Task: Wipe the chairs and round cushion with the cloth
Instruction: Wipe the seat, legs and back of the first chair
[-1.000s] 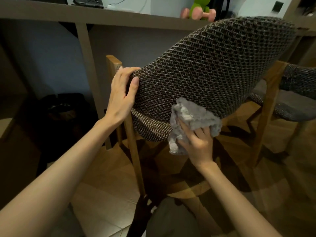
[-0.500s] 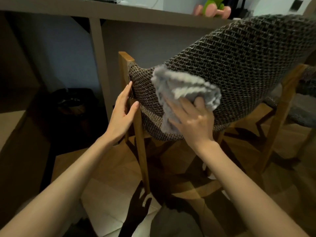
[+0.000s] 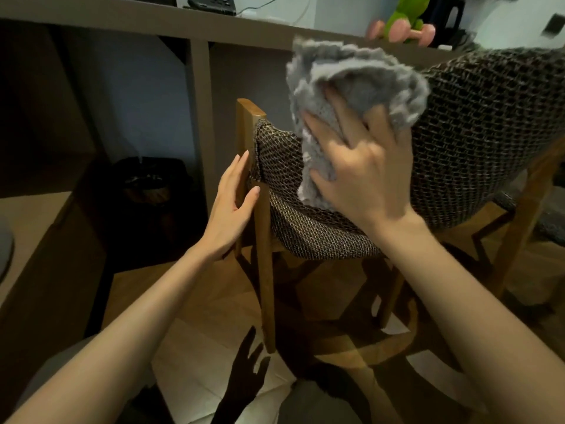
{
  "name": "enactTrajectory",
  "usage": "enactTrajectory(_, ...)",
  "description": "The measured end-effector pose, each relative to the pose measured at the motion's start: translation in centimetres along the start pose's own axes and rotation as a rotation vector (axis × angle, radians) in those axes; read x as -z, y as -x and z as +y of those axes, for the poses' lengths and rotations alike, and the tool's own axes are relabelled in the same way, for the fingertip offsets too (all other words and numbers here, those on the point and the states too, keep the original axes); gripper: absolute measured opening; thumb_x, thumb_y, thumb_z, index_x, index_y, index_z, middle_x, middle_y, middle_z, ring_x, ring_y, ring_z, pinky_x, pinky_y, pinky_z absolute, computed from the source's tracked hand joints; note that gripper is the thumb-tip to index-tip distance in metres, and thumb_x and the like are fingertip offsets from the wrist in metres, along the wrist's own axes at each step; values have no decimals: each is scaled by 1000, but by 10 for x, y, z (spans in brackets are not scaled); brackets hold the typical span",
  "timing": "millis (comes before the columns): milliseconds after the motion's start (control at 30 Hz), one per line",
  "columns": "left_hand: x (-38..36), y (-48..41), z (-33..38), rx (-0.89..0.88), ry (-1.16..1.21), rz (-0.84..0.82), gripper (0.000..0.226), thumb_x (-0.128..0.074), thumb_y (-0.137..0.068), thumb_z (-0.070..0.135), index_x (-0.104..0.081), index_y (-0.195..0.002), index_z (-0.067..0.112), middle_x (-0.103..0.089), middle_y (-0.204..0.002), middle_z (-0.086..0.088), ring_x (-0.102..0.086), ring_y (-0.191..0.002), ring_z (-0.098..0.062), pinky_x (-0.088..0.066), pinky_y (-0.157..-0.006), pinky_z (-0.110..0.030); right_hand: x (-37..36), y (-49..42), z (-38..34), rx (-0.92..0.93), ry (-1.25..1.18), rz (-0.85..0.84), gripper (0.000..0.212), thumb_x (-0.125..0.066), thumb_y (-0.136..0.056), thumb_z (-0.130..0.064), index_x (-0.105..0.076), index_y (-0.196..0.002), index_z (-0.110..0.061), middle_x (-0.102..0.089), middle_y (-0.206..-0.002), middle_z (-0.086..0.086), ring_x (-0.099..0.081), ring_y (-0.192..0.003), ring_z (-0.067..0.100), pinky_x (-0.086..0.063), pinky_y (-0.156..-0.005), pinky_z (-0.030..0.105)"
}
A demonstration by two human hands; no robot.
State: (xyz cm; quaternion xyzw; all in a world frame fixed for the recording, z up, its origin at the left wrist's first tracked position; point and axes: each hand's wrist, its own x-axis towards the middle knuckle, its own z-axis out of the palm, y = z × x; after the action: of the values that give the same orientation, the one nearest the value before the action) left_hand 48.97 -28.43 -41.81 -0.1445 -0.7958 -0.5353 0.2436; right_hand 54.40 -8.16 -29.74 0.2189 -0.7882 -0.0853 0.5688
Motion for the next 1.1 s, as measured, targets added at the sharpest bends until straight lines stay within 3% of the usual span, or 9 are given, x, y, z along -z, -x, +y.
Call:
enactTrajectory(133,-4,-2,-7,-16,-3,-52,56,-46,-99,37,-18,-145,51,-14,-156,18,-19,-144,-8,-26,-116,-42,-20,14,-10,55,-8,27,34,-53,-94,-29,-64,-126,-27,-67,-121,-3,-51,-112,21,-41,-93,40)
enactTrajectory(267,-7,-4,-9,-19,27,-97,57,-48,-98,37,-16,-136,66,-16,-154,22,-19,-143,-4,-28,-111,-31,-39,37,-24,202,-99,-138,34,-54,-92,-18,-63,-125,-21,-68,-118,0,-60,-114,25,-43,-95,40)
enactTrajectory(367,-5,-6,-16,-2,62,-105,62,-52,-98,26,-19,-146,49,-20,-154,23,-21,-142,0,-26,-116,-35,-40,49,-34,295,-79,-346,29,-53,-92,-18,-70,-115,-17,-71,-111,1,-64,-108,22,-42,-97,37)
enactTrajectory(467,0,-4,-21,24,107,-131,65,-53,-97,16,-20,-150,35,-26,-153,15,-25,-138,3,-28,-110,-15,-33,52,-43,369,-110,-577,41,-34,-93,-23,-69,-114,-19,-70,-110,-1,-60,-110,21,-42,-96,35)
enactTrajectory(567,6,-1,-25,38,121,-133,63,-52,-96,8,-25,-150,24,-36,-149,8,-33,-134,2,-31,-107,-13,-26,31,-51,269,-168,-322,25,-52,-85,-21,-71,-97,-12,-70,-90,5,-62,-88,27,-45,-71,35)
enactTrajectory(633,12,-1,-29,47,113,-137,61,-52,-96,6,-27,-149,23,-38,-148,8,-37,-129,7,-34,-107,-16,-31,12,-58,142,-108,-224,28,-58,-81,-20,-70,-104,-10,-70,-98,8,-61,-92,29,-43,-69,35)
enactTrajectory(767,24,5,-39,95,96,-119,61,-53,-97,10,-28,-148,32,-38,-150,5,-42,-130,-3,-38,-105,-22,-53,20,-79,100,102,-392,39,-51,-89,-20,-62,-126,-13,-63,-127,7,-58,-116,27,-47,-88,35)
enactTrajectory(967,41,34,-67,197,39,-93,59,-51,-97,11,-28,-148,31,-36,-149,6,-43,-129,-12,-40,-101,-26,-77,57,-101,104,-38,-552,14,-70,-73,-23,-72,-86,-17,-70,-82,1,-66,-81,20,-48,-68,28)
enactTrajectory(1100,45,36,-77,237,-5,-133,60,-51,-97,13,-28,-148,32,-32,-148,14,-37,-130,-7,-36,-102,-25,-81,100,-112,-155,-384,-650,54,-70,-82,-29,-57,-131,-12,-67,-115,9,-61,-111,29,-50,-90,34)
